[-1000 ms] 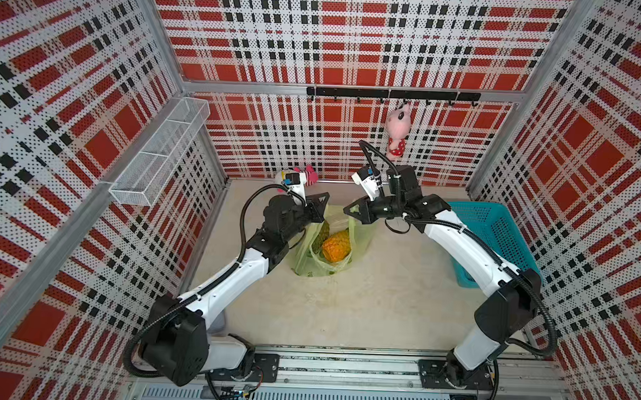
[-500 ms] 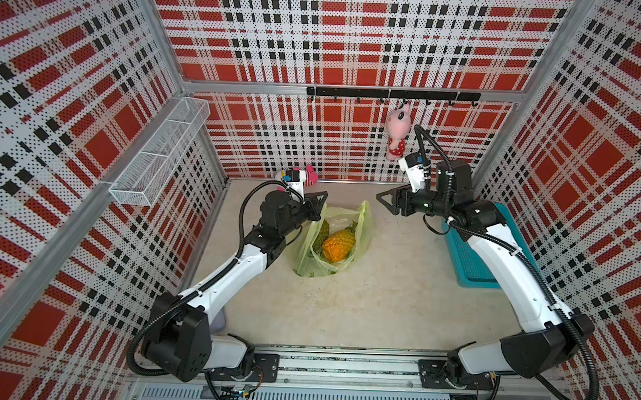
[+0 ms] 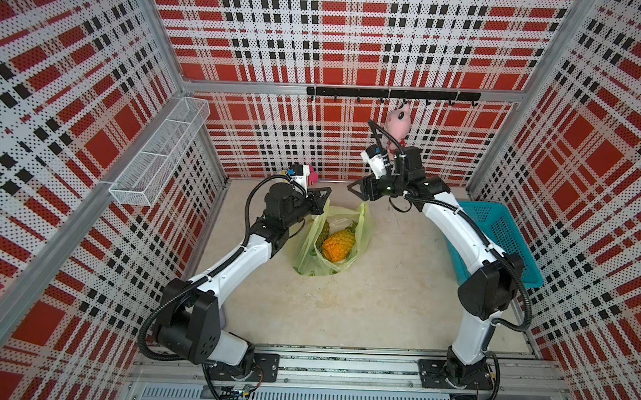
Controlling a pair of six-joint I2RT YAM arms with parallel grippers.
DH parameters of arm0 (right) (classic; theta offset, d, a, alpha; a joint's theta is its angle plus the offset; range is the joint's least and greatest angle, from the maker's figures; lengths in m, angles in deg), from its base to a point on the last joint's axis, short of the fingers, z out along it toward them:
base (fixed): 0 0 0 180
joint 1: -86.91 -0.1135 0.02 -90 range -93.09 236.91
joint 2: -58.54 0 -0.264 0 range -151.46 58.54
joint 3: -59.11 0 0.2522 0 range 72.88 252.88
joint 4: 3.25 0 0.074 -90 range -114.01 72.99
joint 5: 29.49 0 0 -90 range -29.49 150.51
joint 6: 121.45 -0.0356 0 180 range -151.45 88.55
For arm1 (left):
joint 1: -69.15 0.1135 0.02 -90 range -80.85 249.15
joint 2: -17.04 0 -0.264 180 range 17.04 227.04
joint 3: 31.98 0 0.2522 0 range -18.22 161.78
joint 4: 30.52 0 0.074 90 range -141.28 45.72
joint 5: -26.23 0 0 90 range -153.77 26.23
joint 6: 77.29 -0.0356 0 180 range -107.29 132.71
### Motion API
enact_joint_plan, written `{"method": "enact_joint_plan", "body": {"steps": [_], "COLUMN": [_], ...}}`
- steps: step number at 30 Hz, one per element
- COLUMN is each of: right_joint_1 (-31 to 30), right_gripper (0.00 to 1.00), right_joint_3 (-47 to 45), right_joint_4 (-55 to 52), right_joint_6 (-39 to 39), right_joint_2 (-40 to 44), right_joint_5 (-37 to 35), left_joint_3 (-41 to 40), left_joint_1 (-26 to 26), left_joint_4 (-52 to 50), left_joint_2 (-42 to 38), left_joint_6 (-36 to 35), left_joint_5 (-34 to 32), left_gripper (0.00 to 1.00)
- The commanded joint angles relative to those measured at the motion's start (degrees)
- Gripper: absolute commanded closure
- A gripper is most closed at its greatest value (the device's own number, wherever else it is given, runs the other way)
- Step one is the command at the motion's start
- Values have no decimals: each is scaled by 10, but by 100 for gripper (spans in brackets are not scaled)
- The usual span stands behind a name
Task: Place the pineapple into a plastic bag & tie a knot
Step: Cross the plastic bag at the center of the board.
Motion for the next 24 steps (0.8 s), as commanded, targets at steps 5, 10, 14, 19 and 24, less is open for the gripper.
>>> {"method": "enact_joint_plan", "body": {"steps": [5, 10, 14, 19, 24], "right_joint_1": [-37, -47, -49, -49, -50], "right_gripper": [35, 41, 49, 61, 63], "right_joint_3": [-40, -28, -12, -1, -16], "right_joint_4": [41, 55, 60, 64, 86], "right_joint_6": [39, 20, 6, -1, -9], "right_joint_2": [7, -19, -39, -53, -52], "right_joint_5": [82, 75, 67, 92, 131], "left_joint_3": [21, 22, 23, 23, 24], "left_joint_1": [5, 5, 6, 5, 6], "left_joint_4": [17, 24, 24, 28, 28], "left_joint_2": [9, 7, 6, 5, 8], "left_joint_6": [34, 43, 46, 49, 49], "left_joint_5": [29, 36, 43, 50, 55], "left_gripper": [100, 100, 100, 100, 99]}}
